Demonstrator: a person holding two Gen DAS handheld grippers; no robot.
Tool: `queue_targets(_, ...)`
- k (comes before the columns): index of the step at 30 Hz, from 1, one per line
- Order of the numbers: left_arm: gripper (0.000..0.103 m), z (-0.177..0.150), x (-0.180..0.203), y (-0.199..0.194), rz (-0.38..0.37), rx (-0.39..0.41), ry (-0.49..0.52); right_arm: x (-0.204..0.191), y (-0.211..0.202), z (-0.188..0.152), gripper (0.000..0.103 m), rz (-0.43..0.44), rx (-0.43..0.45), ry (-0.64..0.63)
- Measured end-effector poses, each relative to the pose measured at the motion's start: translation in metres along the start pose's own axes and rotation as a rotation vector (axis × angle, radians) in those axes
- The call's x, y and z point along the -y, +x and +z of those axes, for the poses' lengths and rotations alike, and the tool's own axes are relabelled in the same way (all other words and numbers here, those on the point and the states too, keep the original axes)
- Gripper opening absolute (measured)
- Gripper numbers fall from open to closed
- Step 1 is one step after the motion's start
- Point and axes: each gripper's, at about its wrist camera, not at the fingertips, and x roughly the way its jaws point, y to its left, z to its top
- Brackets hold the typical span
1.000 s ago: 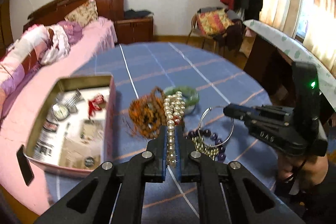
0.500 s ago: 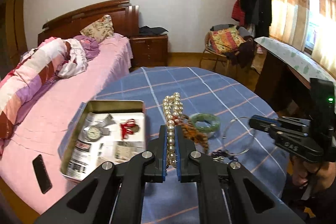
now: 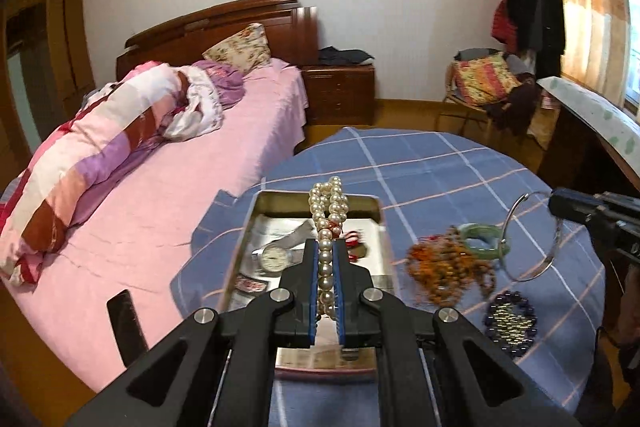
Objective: Organize jewelry
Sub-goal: 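Lift the pearls into the tin with the left tool while the right tool carries the bangle there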
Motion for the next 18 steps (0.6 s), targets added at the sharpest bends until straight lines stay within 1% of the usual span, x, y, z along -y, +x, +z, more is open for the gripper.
queue_targets(9,0.005,-0.010,-0.027,0.019,0.016,-0.030,-0.064,-0.036,0.029,0.019,0.010,0.040,-0.019,-0.085)
queue_targets(18,0.006,-0.013,-0.039,0.034,0.025,-0.052,-0.088,-0.061,0.065,0.022,0.010,0.060,-0.059,-0.138)
